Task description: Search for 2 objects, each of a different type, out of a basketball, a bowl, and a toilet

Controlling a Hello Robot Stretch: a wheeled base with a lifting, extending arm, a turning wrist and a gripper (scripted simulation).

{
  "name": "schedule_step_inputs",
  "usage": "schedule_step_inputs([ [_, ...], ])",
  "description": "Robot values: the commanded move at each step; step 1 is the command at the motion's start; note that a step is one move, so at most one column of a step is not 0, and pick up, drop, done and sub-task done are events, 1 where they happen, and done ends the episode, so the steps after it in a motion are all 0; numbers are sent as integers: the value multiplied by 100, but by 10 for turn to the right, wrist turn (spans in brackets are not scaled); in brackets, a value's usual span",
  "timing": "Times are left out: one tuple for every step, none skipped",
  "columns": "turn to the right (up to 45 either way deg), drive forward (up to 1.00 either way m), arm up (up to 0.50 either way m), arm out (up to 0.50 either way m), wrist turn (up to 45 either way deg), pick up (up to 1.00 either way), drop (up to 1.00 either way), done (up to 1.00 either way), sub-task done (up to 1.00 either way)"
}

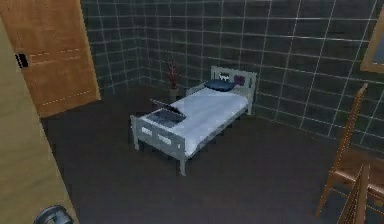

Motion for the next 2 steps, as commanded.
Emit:
schedule_step_inputs([
  [0, 55, 0, 0, 0, 0, 0, 0, 0],
  [450, 0, 0, 0, 0, 0, 0, 0, 0],
])
